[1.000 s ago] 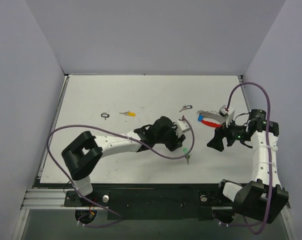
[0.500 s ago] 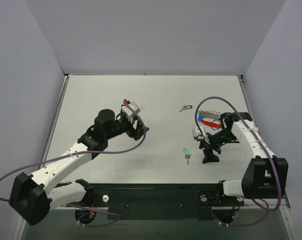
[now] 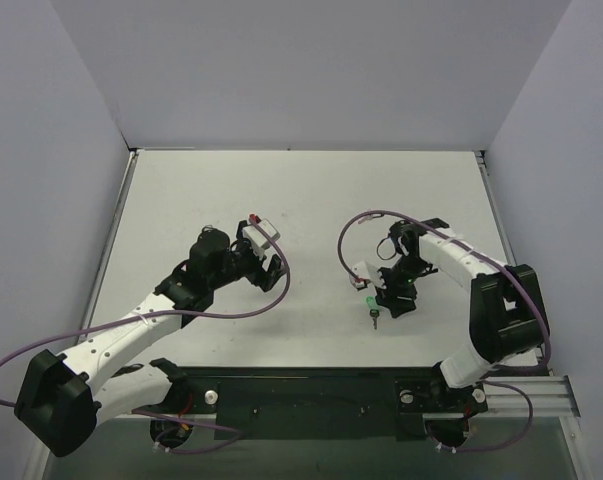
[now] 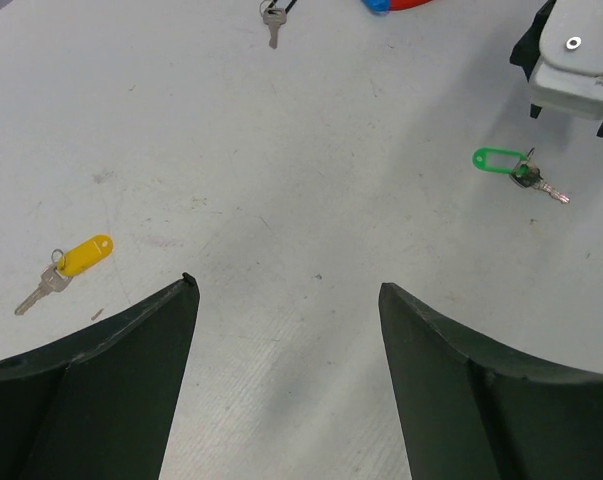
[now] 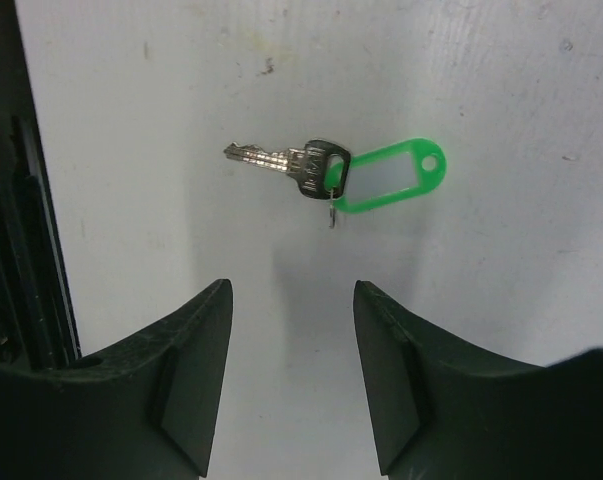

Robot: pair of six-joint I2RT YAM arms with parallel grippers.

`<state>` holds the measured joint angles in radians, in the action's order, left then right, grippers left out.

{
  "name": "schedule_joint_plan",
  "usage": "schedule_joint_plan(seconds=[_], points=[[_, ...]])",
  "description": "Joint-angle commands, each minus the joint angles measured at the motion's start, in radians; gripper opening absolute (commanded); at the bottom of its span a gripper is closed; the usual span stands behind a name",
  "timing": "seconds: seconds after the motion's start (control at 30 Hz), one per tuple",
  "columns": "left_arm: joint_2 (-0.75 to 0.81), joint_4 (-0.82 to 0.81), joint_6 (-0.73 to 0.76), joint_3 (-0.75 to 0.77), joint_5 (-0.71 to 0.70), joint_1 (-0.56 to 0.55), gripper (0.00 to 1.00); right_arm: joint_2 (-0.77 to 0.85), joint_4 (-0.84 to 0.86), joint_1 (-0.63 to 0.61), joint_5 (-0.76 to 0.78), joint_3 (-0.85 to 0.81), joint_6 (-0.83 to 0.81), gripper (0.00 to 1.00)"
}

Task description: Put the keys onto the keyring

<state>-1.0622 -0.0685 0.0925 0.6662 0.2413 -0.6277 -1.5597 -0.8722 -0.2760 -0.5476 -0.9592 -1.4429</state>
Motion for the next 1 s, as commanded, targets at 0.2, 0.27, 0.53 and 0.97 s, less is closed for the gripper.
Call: schedule_joint_plan(seconds=[0.2, 0.27, 0.53, 0.97], points=[[0.013, -0.030, 0.012, 0.046, 0.021, -0.003, 0.83, -0.054, 0.079, -0.101, 0.169, -0.030, 0.150, 0.44], [0.015, -0.030, 0.010, 0.047, 0.023, -0.003, 0.83, -0.057, 0.085, -0.130, 0.179, -0.029, 0.159, 0.43], [0.025, -0.017, 0.013, 0.049, 0.018, -0.003, 0.83, -0.083, 0.095, -0.196, 0.221, -0.033, 0.190, 0.36], [0.027, -0.014, 0.016, 0.049, 0.018, -0.003, 0.83, -0.122, 0.093, -0.235, 0.255, -0.047, 0.230, 0.21]])
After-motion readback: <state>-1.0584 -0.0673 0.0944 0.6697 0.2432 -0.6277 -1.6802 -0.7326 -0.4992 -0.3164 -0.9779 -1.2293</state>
